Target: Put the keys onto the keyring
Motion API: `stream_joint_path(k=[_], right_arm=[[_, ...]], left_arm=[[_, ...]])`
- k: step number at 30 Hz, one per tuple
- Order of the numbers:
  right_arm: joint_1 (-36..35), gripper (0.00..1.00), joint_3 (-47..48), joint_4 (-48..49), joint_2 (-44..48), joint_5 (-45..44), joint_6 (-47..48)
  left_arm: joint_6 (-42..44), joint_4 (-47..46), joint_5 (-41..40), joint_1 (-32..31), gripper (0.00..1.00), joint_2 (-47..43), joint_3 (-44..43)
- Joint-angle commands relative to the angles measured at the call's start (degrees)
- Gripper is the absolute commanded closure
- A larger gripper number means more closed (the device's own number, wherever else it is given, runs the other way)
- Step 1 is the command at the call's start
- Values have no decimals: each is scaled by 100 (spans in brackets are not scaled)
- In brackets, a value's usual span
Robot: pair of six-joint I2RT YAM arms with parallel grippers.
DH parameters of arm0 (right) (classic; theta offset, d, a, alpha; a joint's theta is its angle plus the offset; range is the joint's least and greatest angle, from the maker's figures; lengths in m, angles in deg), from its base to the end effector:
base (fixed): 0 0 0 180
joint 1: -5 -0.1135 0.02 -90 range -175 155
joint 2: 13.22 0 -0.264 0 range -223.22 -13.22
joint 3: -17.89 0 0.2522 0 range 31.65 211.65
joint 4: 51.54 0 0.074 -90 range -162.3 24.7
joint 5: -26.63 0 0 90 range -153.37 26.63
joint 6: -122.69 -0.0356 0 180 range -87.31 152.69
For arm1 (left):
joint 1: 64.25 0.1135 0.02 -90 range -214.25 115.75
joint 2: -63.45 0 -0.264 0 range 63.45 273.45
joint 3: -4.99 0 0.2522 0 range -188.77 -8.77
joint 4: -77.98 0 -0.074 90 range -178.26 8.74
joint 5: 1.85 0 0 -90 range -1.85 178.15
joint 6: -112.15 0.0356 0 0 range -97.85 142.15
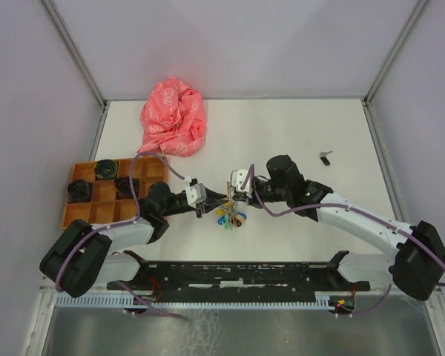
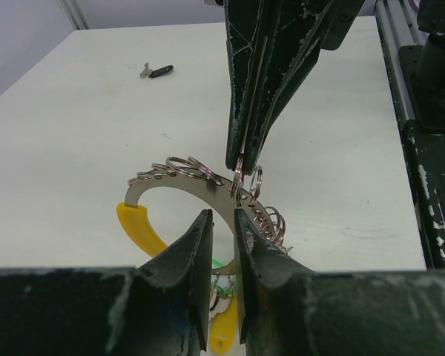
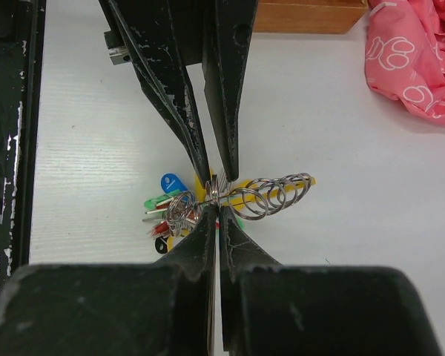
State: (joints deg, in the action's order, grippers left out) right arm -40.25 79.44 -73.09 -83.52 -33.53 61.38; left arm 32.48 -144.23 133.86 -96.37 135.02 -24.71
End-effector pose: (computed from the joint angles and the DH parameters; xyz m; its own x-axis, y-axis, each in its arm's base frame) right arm 0.1781 0.2048 0.2708 0.1293 -0.4610 -0.8779 -0.9762 0.0960 -0.1943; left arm 0.1755 -0.1403 0.1962 0.1802 0.0347 -0.9830 0.9608 0.2080 0.1835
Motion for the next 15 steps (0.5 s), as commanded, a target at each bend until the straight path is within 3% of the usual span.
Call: stream_joint_path(k=[1,15], right_arm=[[-10,99,127,478,164,175,-91],[-12,99,77,495,184,141,-125]], left_arm=[[-118,-485,136,4,76,88,-163],[-114,-834,-344,-18,82,-99,30]])
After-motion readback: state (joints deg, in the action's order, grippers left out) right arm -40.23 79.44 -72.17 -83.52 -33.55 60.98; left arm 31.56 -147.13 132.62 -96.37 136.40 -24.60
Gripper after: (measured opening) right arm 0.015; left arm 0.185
